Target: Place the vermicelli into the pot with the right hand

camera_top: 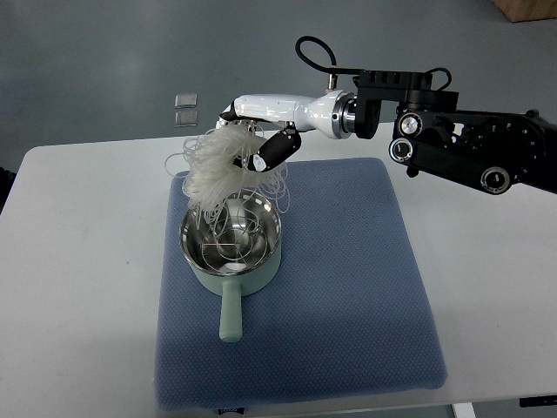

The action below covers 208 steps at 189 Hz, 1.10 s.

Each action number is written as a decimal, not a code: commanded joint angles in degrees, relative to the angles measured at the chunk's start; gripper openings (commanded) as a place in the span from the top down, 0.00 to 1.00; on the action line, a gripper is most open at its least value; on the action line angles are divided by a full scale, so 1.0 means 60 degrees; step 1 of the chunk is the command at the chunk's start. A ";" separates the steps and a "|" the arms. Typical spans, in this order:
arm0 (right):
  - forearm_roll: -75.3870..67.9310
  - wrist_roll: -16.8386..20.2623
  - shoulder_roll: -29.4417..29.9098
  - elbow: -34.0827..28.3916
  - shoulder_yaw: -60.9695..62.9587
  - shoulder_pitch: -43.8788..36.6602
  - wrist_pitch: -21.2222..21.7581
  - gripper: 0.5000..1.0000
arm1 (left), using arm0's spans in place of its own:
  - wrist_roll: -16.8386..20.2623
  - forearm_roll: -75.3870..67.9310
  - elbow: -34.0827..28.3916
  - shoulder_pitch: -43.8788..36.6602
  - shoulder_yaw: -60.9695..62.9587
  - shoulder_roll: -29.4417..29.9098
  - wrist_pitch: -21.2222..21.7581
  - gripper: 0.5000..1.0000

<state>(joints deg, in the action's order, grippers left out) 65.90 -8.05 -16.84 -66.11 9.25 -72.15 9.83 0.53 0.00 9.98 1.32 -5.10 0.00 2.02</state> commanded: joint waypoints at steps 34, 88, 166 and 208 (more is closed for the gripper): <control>0.0062 0.0008 0.0082 0.0046 -0.0165 0.0394 -0.0013 0.26 | -0.0001 0.0000 -0.0052 0.0000 0.0000 0.0000 0.0000 0.00; -0.0055 0.0008 -0.0401 0.0090 0.0025 0.0394 -0.0013 0.20 | -0.0001 0.0000 -0.0066 0.0000 0.0000 0.0000 -0.0015 0.00; -0.2735 0.0096 -0.1427 0.1510 0.3306 0.2620 -0.0408 0.20 | 0.0014 0.0000 -0.0052 0.0000 0.0015 0.0000 -0.0015 0.00; -0.5341 0.0257 -0.1061 0.2463 0.4845 0.4232 -0.1712 0.20 | -0.0001 0.0000 -0.0066 0.0000 0.0015 0.0000 -0.0059 0.00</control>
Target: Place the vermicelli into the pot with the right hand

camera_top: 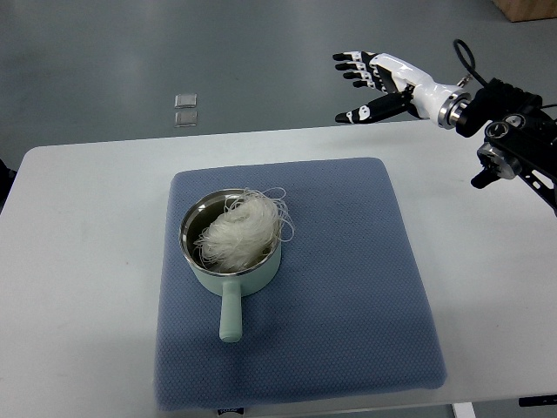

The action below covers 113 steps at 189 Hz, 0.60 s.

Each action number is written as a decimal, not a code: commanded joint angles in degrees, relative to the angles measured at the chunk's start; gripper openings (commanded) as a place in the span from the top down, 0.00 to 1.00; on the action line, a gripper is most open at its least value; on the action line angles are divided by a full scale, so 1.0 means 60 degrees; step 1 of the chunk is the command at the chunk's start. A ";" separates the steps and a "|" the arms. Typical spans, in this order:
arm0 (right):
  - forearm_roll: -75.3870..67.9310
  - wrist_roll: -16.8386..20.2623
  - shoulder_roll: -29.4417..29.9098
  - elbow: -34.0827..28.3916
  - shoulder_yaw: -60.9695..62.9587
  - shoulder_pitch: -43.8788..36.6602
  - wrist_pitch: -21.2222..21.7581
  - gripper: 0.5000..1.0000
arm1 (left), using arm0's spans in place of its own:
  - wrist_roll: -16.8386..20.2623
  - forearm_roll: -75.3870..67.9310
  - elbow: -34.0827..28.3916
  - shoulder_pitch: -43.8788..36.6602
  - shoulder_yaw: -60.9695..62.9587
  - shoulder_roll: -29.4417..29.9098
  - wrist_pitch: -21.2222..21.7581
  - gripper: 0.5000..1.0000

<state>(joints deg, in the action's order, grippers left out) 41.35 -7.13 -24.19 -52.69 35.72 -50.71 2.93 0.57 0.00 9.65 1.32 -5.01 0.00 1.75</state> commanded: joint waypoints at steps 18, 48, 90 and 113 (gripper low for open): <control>-0.2291 0.0104 0.0267 0.0227 0.0463 0.1025 -0.0957 0.20 | -0.0022 0.0000 -0.0011 0.0000 0.0014 0.0000 -0.0014 0.00; -0.3288 -0.0013 0.0721 0.0256 0.0492 0.1391 -0.1616 0.20 | -0.0007 0.0000 -0.0026 0.0000 0.0029 0.0000 -0.0014 0.00; -0.3331 -0.0013 0.0882 0.0256 0.0507 0.1435 -0.2041 0.16 | -0.0022 0.0000 -0.0026 0.0000 0.0043 0.0000 -0.0014 0.00; -0.3331 -0.0013 0.0868 0.0344 0.0507 0.1406 -0.2056 0.16 | -0.0022 0.0000 -0.0026 0.0000 0.0043 0.0000 -0.0014 0.00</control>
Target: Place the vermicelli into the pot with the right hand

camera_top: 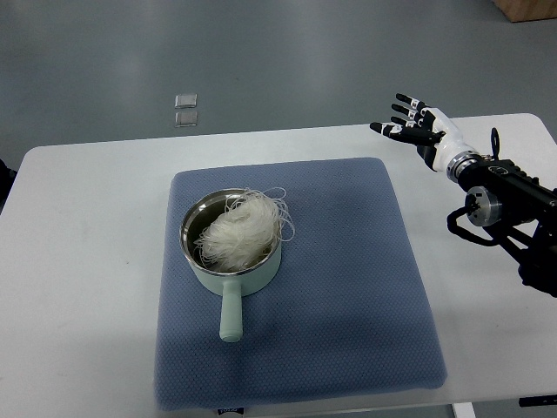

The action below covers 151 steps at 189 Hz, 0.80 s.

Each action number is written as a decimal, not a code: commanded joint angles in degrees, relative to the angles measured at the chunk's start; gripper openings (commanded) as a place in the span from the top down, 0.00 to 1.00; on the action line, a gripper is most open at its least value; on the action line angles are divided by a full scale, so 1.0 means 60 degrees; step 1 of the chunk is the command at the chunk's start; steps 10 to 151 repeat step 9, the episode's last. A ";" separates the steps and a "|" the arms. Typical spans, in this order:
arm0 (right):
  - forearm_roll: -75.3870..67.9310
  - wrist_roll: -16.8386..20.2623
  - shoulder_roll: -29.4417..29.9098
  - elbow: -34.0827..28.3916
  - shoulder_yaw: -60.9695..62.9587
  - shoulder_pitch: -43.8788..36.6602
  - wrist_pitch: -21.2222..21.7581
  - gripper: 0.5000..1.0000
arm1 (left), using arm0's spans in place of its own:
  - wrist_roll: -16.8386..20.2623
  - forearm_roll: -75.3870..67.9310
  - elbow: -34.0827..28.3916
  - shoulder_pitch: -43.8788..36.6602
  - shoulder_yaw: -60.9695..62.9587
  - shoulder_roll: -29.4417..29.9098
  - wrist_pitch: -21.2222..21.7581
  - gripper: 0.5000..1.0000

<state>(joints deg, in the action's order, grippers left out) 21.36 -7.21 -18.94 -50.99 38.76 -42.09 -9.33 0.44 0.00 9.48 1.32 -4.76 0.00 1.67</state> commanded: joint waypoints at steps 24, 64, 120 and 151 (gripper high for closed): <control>0.0000 -0.0014 0.0007 0.0060 0.0000 -0.0017 -0.0012 0.16 | 0.0000 0.0000 0.0003 0.0000 0.0003 0.0000 0.0001 0.00; 0.0000 -0.0014 0.0007 0.0060 0.0000 -0.0017 -0.0012 0.16 | 0.0000 0.0000 0.0003 0.0000 0.0003 0.0000 0.0001 0.00; 0.0000 -0.0014 0.0007 0.0060 0.0000 -0.0017 -0.0012 0.16 | 0.0000 0.0000 0.0003 0.0000 0.0003 0.0000 0.0001 0.00; 0.0000 -0.0014 0.0007 0.0060 0.0000 -0.0017 -0.0012 0.16 | 0.0000 0.0000 0.0003 0.0000 0.0003 0.0000 0.0001 0.00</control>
